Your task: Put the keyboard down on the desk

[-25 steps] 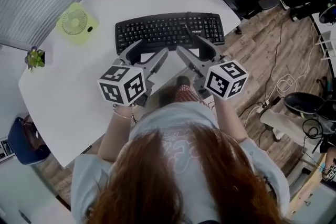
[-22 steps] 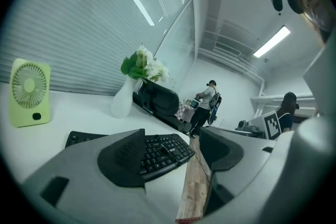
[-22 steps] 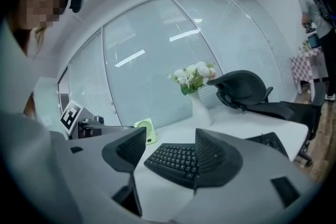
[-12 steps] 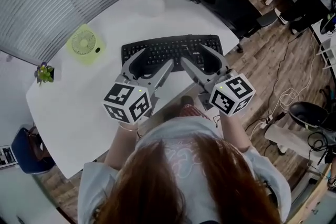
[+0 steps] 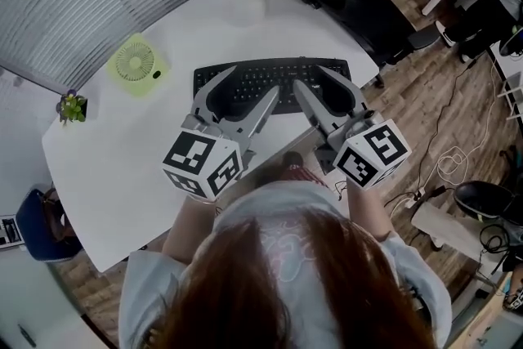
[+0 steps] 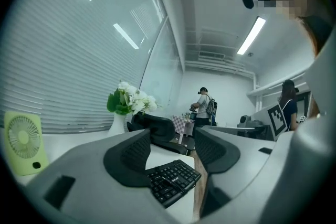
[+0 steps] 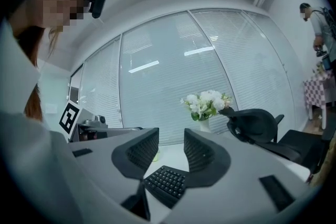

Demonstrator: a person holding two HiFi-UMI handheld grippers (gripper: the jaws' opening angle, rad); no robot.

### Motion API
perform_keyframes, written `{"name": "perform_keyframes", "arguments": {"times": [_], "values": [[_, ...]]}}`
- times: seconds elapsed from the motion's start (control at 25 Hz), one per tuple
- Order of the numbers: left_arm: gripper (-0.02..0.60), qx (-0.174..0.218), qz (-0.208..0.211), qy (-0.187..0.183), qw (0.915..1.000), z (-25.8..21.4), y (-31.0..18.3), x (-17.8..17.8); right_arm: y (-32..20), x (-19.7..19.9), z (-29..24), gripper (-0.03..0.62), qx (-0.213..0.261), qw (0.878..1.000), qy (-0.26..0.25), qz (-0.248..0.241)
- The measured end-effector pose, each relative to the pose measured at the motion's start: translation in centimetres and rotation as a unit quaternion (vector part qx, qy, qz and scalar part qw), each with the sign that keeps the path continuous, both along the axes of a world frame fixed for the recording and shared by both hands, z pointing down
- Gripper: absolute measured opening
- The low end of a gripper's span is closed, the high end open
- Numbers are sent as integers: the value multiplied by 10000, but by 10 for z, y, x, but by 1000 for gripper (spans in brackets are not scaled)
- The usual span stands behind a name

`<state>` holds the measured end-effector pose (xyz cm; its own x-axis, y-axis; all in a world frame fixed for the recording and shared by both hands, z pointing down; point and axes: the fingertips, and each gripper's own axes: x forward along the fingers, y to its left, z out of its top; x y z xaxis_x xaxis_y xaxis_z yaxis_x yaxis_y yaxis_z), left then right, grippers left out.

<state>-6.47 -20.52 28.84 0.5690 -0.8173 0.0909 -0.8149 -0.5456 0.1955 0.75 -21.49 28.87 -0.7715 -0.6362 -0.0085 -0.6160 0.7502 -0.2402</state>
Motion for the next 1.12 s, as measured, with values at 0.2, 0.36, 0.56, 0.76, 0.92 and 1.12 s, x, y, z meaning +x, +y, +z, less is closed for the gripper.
{"name": "perform_keyframes", "arguments": {"times": [0.2,0.36,0.56,0.76,0.92,1.12], "values": [[161,89,-167,56,9998,-3,-3,-4,0,-2,-4,118,23,10000,-50,-60],[85,129,-290,55,9995,-5,-3,-6,1,-3,-7,118,33,9999,-113,-106],[32,179,-379,32,9991,-6,-2,-7,2,-3,-12,60,134,9998,-140,-13],[17,219,-303,10,9993,-9,5,-5,6,-6,-14,3,193,9997,-121,12],[11,235,-219,-52,9995,-7,9,0,7,-1,-13,3,403,9988,17,291],[11,202,-134,74,9997,-4,13,3,16,-7,-17,3,500,9986,-162,65]]}}
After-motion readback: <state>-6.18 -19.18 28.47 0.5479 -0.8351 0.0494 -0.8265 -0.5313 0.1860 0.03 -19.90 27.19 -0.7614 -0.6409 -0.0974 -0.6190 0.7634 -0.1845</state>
